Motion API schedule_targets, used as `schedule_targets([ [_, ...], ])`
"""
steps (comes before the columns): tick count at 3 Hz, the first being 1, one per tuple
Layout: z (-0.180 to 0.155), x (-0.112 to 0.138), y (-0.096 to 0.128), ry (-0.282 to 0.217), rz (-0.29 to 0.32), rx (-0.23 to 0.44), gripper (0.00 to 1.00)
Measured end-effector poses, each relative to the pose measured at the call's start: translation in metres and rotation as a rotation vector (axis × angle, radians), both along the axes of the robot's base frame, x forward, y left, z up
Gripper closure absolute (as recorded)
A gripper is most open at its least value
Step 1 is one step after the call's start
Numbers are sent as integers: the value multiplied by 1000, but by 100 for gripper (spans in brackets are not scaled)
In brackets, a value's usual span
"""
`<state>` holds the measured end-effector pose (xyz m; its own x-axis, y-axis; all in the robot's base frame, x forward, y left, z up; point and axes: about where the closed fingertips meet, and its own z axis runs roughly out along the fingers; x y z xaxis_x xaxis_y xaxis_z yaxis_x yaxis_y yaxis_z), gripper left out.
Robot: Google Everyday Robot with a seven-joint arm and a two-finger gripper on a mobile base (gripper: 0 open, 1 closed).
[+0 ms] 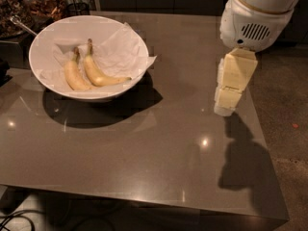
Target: Pick banana from white bowl
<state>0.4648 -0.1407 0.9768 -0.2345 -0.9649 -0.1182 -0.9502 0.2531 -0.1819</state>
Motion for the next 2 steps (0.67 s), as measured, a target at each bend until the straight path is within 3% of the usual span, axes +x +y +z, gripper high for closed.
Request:
schedule_targets([
  [1, 3, 5, 4, -25, 3, 10, 0],
  [2, 15, 17, 24, -11, -9, 74, 0],
])
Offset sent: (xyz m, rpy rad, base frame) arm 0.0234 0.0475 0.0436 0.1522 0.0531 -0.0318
